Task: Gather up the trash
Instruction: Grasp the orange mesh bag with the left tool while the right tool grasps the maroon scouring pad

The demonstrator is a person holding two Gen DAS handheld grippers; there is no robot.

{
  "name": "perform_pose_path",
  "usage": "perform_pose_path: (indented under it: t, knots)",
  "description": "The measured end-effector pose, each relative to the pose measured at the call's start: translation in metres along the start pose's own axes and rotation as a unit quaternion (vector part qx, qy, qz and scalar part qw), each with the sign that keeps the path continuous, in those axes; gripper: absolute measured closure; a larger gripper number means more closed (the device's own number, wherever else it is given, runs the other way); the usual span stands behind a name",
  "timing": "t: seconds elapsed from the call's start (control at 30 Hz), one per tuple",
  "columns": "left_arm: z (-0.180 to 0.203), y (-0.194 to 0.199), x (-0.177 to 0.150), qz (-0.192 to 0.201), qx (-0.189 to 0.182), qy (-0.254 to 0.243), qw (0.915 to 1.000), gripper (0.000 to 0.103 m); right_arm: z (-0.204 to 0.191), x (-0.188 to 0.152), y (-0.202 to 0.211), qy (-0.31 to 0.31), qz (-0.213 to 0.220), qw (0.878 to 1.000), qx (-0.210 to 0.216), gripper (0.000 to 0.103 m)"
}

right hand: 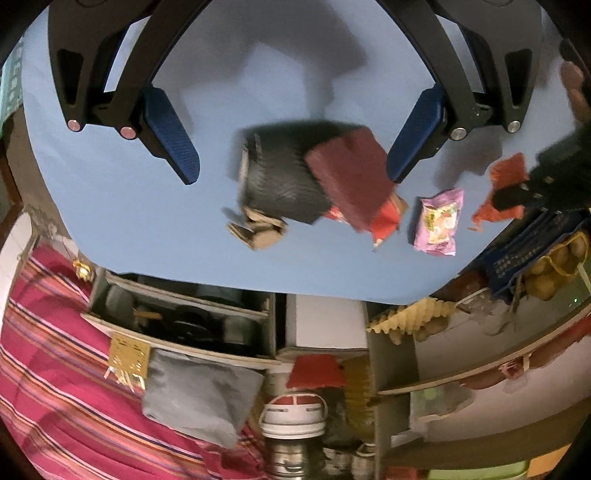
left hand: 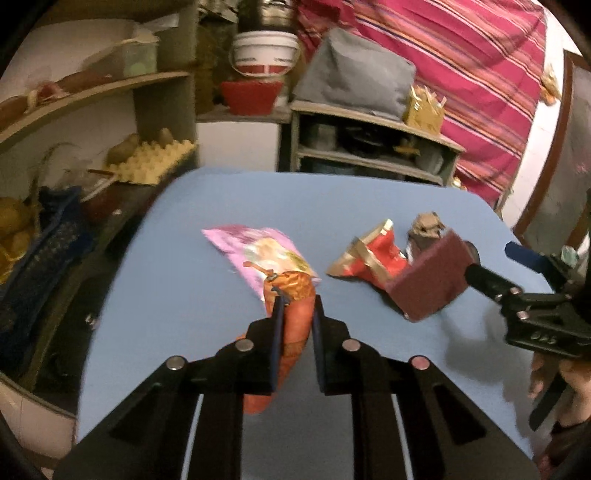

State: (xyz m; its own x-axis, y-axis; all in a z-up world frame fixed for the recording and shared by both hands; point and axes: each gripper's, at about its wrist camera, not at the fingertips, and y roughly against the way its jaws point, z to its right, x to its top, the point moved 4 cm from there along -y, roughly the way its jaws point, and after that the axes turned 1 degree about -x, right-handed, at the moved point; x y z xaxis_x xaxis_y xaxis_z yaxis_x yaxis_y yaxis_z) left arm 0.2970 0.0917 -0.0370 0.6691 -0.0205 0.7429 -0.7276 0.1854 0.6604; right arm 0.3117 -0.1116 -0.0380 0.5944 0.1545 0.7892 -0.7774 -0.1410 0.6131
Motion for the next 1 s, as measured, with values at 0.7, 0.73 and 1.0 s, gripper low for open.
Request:
perform_pose_path:
  t: [0.7, 0.73, 1.0]
  knots:
    - [-0.071, 0.062, -0.007, 0.025, 0.047, 0.039, 0.9978, 0.088, -0.037, -0.007, -0.02, 0.041, -0.039, 0.998, 0.023, 0.058]
    - [-0.073, 0.064, -0.007, 0.026, 0.048, 0.042, 0.9977, 0.088, -0.037, -0.007, -0.019, 0.042, -0.039, 0.998, 0.024, 0.06]
    - [-0.071, 0.075, -0.008, 0.035, 0.05, 0.04, 0.9973, 0.088, -0.04, -0.005, -0.004, 0.034, -0.036, 0.998, 0.051, 0.087]
